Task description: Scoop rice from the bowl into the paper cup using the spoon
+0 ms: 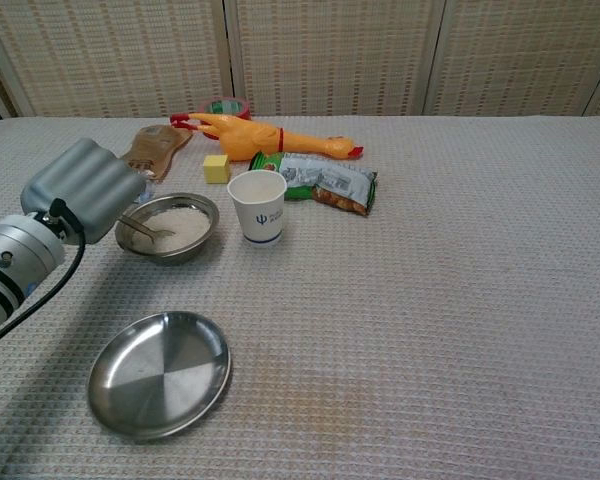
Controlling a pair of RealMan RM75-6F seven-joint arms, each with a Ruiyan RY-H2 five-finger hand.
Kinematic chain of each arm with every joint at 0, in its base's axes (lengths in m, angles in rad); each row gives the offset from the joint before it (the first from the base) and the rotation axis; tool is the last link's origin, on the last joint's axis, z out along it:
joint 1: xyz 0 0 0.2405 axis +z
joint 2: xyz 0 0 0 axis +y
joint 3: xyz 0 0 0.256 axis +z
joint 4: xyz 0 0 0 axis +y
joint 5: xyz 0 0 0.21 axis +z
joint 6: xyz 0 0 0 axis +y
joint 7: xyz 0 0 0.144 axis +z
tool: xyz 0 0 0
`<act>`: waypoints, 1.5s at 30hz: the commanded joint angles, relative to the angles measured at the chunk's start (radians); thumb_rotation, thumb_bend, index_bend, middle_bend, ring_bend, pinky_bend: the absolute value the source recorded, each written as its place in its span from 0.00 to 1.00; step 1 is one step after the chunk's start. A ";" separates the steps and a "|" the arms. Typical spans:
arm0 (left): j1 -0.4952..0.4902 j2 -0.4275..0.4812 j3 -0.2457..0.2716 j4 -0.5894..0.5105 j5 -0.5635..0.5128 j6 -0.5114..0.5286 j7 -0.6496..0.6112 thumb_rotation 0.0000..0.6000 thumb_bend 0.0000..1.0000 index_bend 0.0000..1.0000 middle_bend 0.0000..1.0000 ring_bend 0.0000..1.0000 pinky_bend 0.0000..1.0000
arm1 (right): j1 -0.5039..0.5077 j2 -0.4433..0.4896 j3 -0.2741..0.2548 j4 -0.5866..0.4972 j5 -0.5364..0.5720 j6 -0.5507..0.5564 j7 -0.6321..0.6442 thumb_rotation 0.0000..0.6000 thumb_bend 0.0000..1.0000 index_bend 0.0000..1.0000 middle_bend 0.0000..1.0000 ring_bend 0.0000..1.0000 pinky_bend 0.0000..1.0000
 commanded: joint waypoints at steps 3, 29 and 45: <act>0.003 0.064 -0.044 -0.088 -0.051 -0.033 -0.039 1.00 0.41 0.70 1.00 1.00 1.00 | 0.000 0.000 0.001 -0.001 0.003 -0.002 -0.003 0.88 0.15 0.00 0.00 0.00 0.00; -0.045 0.365 -0.155 -0.375 -0.491 -0.284 -0.257 1.00 0.40 0.71 1.00 1.00 1.00 | 0.003 -0.005 -0.001 -0.008 0.013 -0.019 -0.030 0.88 0.15 0.00 0.00 0.00 0.00; -0.145 0.431 -0.155 -0.508 -0.592 -0.241 -0.290 1.00 0.40 0.71 1.00 1.00 1.00 | 0.006 0.001 -0.004 -0.007 0.008 -0.024 -0.016 0.88 0.15 0.00 0.00 0.00 0.00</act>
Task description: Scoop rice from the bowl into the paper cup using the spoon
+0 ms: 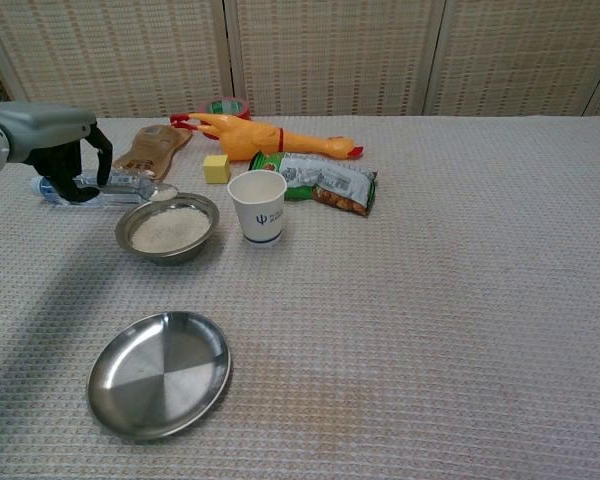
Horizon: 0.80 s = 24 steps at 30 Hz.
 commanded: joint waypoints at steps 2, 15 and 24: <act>-0.047 0.002 -0.009 -0.029 -0.048 0.034 0.034 1.00 0.40 0.71 1.00 1.00 1.00 | 0.000 0.000 -0.002 0.000 -0.002 -0.001 -0.001 0.88 0.15 0.00 0.00 0.00 0.00; -0.190 -0.056 -0.018 -0.011 -0.171 0.102 0.115 1.00 0.40 0.71 1.00 1.00 1.00 | 0.008 0.005 0.002 0.002 0.013 -0.019 0.011 0.88 0.15 0.00 0.00 0.00 0.00; -0.254 -0.120 -0.005 0.059 -0.201 0.115 0.128 1.00 0.40 0.71 1.00 1.00 1.00 | 0.011 0.007 0.009 0.007 0.027 -0.024 0.018 0.88 0.15 0.00 0.00 0.00 0.00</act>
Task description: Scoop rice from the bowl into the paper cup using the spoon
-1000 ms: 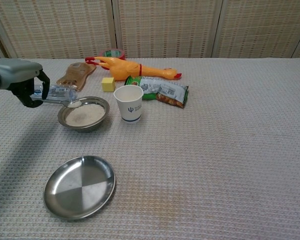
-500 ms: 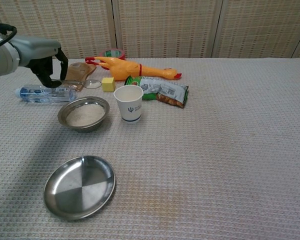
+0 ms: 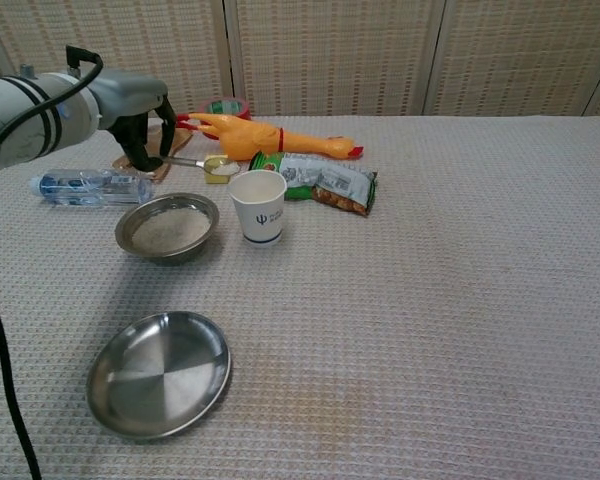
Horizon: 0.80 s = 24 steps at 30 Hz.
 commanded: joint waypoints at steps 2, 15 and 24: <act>-0.016 -0.024 0.008 0.021 0.012 0.018 -0.004 1.00 0.40 0.71 1.00 1.00 1.00 | 0.001 -0.001 0.003 0.002 0.006 -0.001 0.001 0.88 0.15 0.00 0.00 0.00 0.00; -0.044 -0.120 0.070 0.123 0.102 0.053 -0.003 1.00 0.40 0.71 1.00 1.00 1.00 | 0.002 0.006 0.004 0.002 0.011 -0.003 0.012 0.88 0.15 0.00 0.00 0.00 0.00; -0.027 -0.199 0.151 0.221 0.305 0.129 -0.023 1.00 0.40 0.71 1.00 1.00 1.00 | -0.003 0.004 0.012 0.003 0.023 0.008 0.005 0.88 0.15 0.00 0.00 0.00 0.00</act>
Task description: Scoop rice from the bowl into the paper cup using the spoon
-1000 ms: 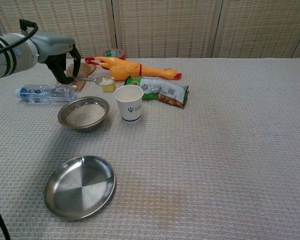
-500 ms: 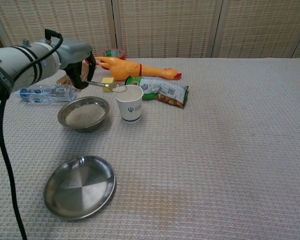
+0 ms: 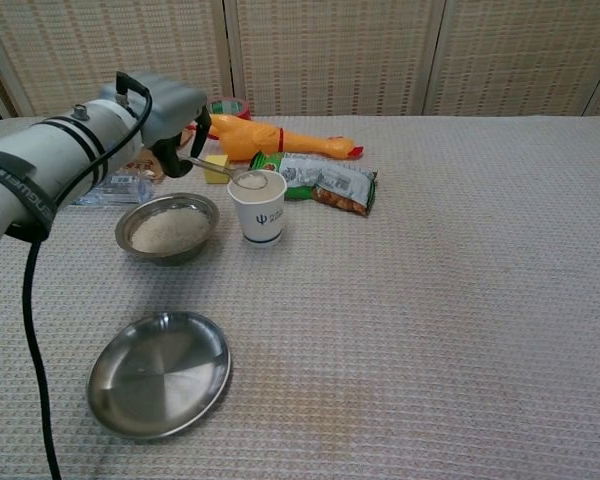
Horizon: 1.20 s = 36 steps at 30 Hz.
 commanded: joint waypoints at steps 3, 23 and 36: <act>0.020 -0.069 0.060 0.104 0.136 0.043 -0.019 1.00 0.40 0.71 1.00 1.00 1.00 | -0.003 0.004 -0.005 -0.006 -0.010 0.004 0.008 0.88 0.15 0.00 0.00 0.00 0.00; 0.090 -0.230 0.152 0.481 0.483 0.123 -0.048 1.00 0.40 0.71 1.00 1.00 1.00 | -0.003 0.036 -0.029 -0.020 -0.051 0.006 0.066 0.88 0.15 0.00 0.00 0.00 0.00; 0.137 -0.344 0.179 0.769 0.658 0.178 -0.048 1.00 0.40 0.71 1.00 1.00 1.00 | -0.004 0.037 -0.029 -0.026 -0.046 0.004 0.058 0.88 0.15 0.00 0.00 0.00 0.00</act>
